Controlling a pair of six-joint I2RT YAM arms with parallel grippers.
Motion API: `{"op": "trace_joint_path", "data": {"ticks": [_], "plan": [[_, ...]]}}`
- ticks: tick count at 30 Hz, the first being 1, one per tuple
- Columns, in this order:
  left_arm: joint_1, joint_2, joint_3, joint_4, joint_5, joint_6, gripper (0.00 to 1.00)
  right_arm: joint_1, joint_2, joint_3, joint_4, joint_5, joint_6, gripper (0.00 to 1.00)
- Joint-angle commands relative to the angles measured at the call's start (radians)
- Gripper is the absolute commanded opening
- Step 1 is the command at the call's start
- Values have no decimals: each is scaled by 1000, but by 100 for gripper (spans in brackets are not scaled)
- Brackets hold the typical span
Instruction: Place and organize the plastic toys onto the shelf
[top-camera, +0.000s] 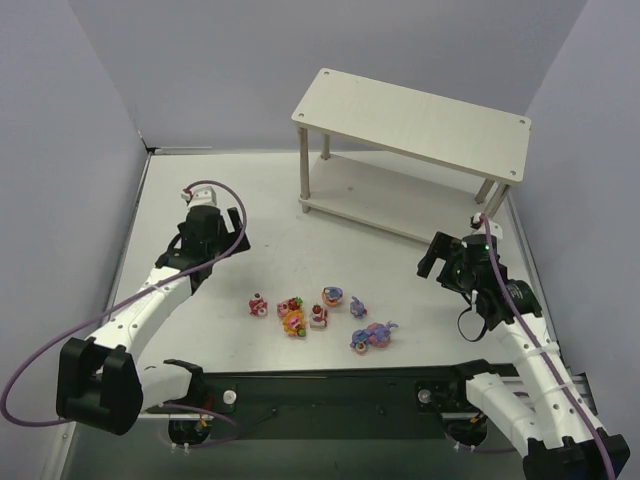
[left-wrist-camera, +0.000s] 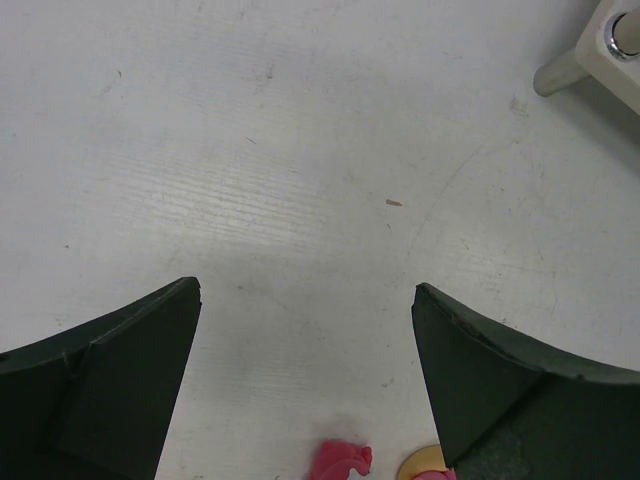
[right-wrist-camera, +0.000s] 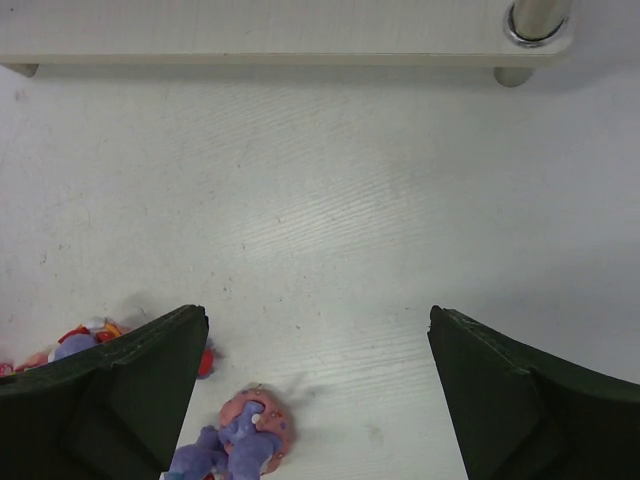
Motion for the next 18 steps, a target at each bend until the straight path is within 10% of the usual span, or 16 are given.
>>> {"op": "trace_joint_path", "data": {"ticks": [1,10,18], "plan": [[8,-93,-50,99,-8,-12,97,-41,12,9,-52,8,28,100],[13,-105,-88,124,64,17,97,-11,-39,13,-59,-201,-92,97],[17,-99,-102,144,127,45,97,345,-73,-49,-45,-81,-80,96]]}}
